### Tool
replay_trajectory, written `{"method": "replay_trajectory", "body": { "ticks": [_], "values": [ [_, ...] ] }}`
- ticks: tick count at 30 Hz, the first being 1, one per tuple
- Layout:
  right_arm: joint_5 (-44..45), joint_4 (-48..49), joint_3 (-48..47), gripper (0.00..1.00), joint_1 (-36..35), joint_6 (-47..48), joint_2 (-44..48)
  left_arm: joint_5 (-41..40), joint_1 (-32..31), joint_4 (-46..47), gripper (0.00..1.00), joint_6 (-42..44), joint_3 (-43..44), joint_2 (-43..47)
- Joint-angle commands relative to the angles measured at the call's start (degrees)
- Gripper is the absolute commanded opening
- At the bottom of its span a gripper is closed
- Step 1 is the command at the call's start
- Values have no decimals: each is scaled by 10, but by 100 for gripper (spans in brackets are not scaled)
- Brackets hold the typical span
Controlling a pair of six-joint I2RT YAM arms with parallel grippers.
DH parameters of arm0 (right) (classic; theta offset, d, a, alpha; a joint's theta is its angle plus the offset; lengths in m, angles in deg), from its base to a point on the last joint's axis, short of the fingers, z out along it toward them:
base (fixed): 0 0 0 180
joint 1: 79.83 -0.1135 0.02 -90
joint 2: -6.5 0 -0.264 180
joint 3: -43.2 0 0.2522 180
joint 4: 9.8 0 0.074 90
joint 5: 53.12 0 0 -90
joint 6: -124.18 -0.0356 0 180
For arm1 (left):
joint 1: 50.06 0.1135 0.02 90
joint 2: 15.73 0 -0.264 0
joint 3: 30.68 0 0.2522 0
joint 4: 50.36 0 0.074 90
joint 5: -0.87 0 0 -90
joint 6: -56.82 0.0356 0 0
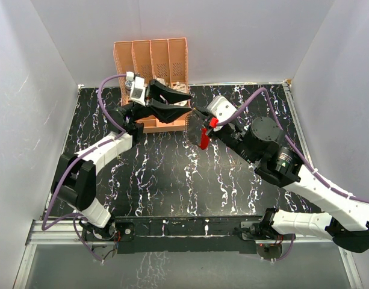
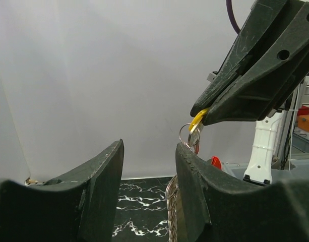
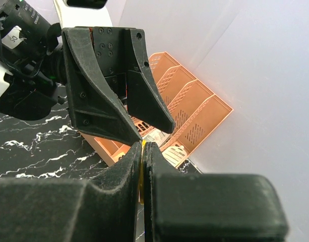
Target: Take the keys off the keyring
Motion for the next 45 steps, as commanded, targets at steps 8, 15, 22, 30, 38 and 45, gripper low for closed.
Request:
{"method": "replay_trajectory", "body": {
  "ticks": [8, 15, 22, 30, 38, 45],
  "values": [
    [-7, 53, -8, 0, -2, -9, 6, 10, -26, 35, 44, 11, 10, 0],
    [-4, 56, -4, 0, -1, -9, 9, 16, -31, 39, 44, 11, -2, 3],
    [-4, 61, 0, 0, -1, -9, 12, 9, -31, 8, 44, 50, -39, 27],
    [-2, 63, 3, 0, -1, -9, 16, 7, -31, -17, 43, 79, -42, 42],
    [-3, 62, 7, 0, -2, -9, 20, 10, -31, 10, 43, 55, -37, 34],
    [-4, 62, 11, 0, -1, -12, 22, 2, -31, 36, 42, 33, -28, 25]
  ]
}}
